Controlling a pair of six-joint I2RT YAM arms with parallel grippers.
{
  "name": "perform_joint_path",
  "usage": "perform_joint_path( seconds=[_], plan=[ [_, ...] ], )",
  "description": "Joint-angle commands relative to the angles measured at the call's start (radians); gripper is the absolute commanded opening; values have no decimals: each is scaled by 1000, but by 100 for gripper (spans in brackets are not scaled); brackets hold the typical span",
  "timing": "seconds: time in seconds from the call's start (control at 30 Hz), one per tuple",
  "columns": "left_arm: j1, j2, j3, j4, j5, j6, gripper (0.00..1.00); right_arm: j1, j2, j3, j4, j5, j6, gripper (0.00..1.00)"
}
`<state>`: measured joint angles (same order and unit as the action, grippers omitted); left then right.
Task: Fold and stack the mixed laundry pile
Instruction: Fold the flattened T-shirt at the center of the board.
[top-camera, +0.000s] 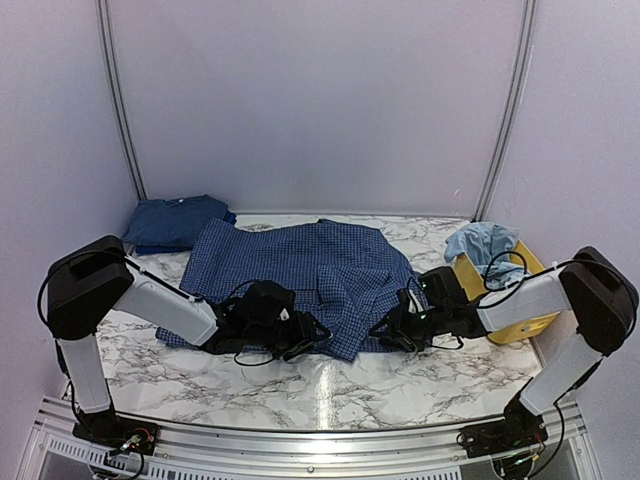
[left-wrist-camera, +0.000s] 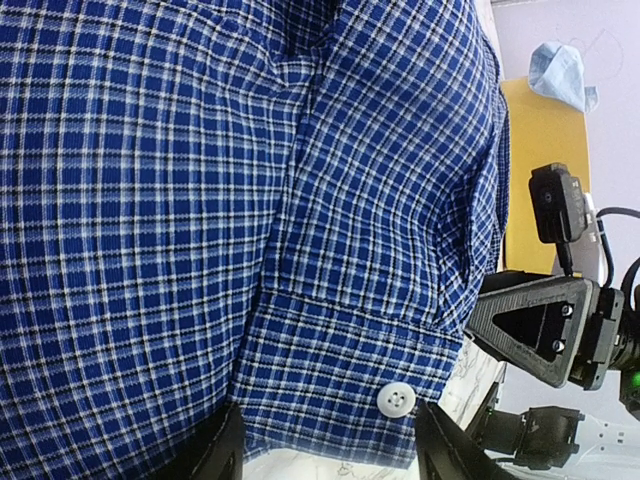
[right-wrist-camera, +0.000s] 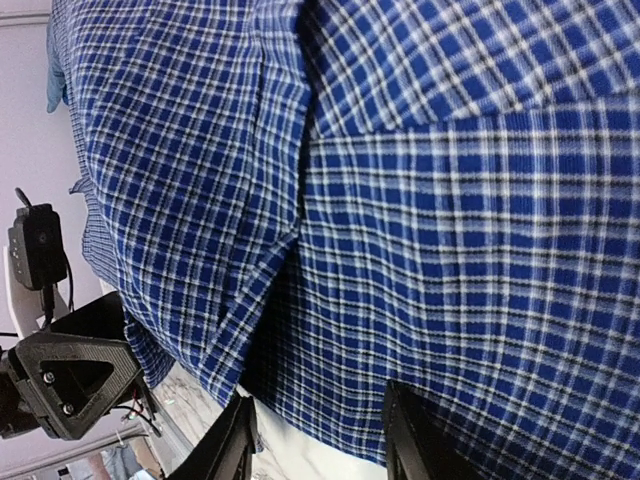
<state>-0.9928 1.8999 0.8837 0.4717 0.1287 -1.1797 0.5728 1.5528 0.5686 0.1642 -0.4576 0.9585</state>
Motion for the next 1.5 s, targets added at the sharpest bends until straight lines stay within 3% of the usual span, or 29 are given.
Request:
perform_joint_path(
  seconds=[0.0, 0.13, 0.27, 0.57, 0.9, 1.0, 1.17, 1.23, 1.37, 1.47],
  plan=[
    [-6, -9, -15, -88, -70, -19, 61, 18, 5, 84, 51, -86, -106, 38],
    [-10, -23, 0, -117, -90, -1, 61, 108, 18, 253, -75, -64, -256, 35],
    [-12, -36, 27, -152, -101, 21, 61, 127, 79, 295, -91, -58, -274, 32],
    [-9, -75, 9, -179, -119, 33, 61, 126, 198, 248, -122, -29, -275, 28],
    [-24, 32, 126, -171, -7, 86, 57, 117, 289, 159, -40, -59, -262, 26],
    [-37, 50, 182, -170, 31, 123, 49, 116, 285, 151, -15, -76, -247, 25],
    [-27, -1, 154, -185, -2, 130, 21, 113, 200, 171, -25, -99, -271, 29],
    [-8, -36, 130, -227, -8, 126, 15, 103, 137, 185, -81, -86, -292, 30],
    [42, -97, 158, -451, -43, 214, 2, 62, -6, 173, -173, -54, -336, 36],
    [86, -124, 195, -615, -16, 323, 0, 18, -65, 137, -253, -49, -386, 42]
  ],
)
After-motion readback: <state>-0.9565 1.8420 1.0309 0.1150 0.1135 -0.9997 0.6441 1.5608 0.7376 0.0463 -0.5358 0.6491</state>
